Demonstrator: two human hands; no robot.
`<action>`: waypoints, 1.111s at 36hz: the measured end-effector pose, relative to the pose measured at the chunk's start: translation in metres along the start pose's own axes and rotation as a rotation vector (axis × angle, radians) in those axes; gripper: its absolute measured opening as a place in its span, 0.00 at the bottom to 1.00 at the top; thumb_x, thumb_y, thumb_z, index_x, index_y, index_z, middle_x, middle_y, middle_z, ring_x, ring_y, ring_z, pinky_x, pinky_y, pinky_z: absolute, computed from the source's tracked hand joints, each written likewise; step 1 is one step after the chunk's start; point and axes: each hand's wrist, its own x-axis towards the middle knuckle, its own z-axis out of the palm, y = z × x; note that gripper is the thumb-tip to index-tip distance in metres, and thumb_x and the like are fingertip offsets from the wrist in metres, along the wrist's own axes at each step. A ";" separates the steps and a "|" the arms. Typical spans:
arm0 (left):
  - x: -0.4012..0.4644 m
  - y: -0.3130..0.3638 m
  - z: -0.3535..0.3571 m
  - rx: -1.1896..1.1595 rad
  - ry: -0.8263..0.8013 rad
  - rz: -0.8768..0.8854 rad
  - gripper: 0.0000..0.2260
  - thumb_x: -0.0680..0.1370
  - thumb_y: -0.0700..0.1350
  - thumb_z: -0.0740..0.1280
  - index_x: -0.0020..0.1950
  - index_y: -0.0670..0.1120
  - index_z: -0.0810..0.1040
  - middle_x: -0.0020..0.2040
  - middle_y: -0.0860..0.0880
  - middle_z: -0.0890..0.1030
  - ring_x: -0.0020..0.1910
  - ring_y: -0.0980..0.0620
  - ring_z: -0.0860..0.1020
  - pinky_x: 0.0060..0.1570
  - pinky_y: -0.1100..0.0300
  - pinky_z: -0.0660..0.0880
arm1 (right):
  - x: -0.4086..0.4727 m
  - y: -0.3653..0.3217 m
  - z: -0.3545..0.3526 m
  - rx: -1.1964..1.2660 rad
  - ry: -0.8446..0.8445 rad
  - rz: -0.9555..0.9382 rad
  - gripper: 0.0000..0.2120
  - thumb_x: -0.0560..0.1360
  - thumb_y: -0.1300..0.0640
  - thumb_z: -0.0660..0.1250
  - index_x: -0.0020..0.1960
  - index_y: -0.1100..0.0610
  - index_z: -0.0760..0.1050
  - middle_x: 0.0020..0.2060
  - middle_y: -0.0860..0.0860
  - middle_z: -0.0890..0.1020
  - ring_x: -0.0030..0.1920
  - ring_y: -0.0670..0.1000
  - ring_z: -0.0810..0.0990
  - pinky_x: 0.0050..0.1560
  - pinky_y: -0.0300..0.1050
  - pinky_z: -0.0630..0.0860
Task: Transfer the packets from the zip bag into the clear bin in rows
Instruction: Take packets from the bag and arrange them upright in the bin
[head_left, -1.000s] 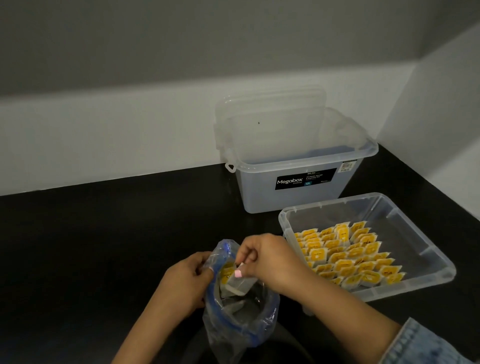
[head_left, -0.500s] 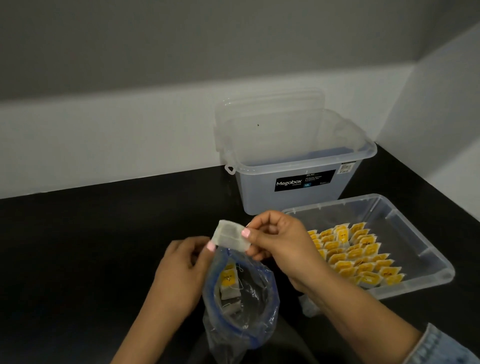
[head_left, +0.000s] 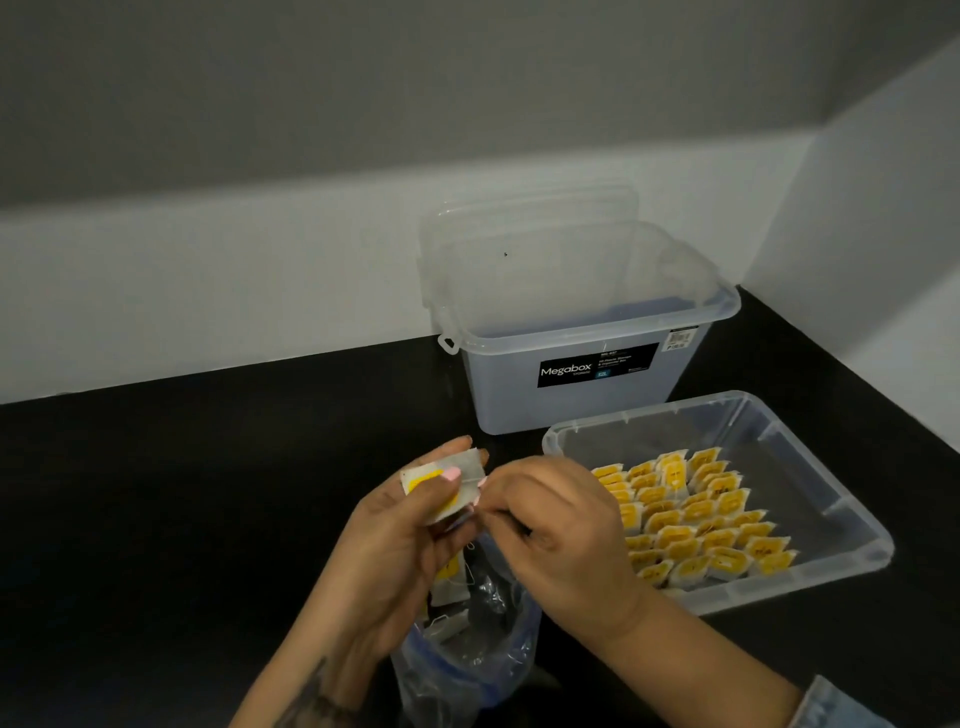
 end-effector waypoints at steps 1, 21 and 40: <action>0.001 -0.001 0.001 -0.002 0.001 -0.002 0.12 0.75 0.39 0.62 0.55 0.45 0.80 0.50 0.44 0.84 0.50 0.47 0.83 0.47 0.57 0.81 | -0.001 0.001 0.000 -0.006 -0.009 -0.001 0.07 0.74 0.56 0.68 0.41 0.58 0.81 0.39 0.50 0.83 0.42 0.47 0.80 0.41 0.43 0.77; 0.016 -0.007 0.024 1.046 0.077 0.488 0.33 0.70 0.45 0.74 0.71 0.56 0.63 0.41 0.59 0.79 0.43 0.75 0.74 0.39 0.79 0.70 | 0.065 0.010 -0.061 -0.041 -0.674 0.241 0.13 0.75 0.48 0.68 0.59 0.45 0.77 0.46 0.42 0.81 0.40 0.38 0.73 0.42 0.31 0.69; 0.028 -0.033 0.088 1.368 -0.159 0.486 0.34 0.68 0.53 0.74 0.69 0.63 0.60 0.54 0.65 0.73 0.59 0.63 0.72 0.60 0.61 0.72 | 0.061 0.058 -0.147 -0.290 -0.964 0.264 0.02 0.75 0.48 0.67 0.47 0.43 0.78 0.41 0.41 0.81 0.42 0.41 0.78 0.48 0.41 0.76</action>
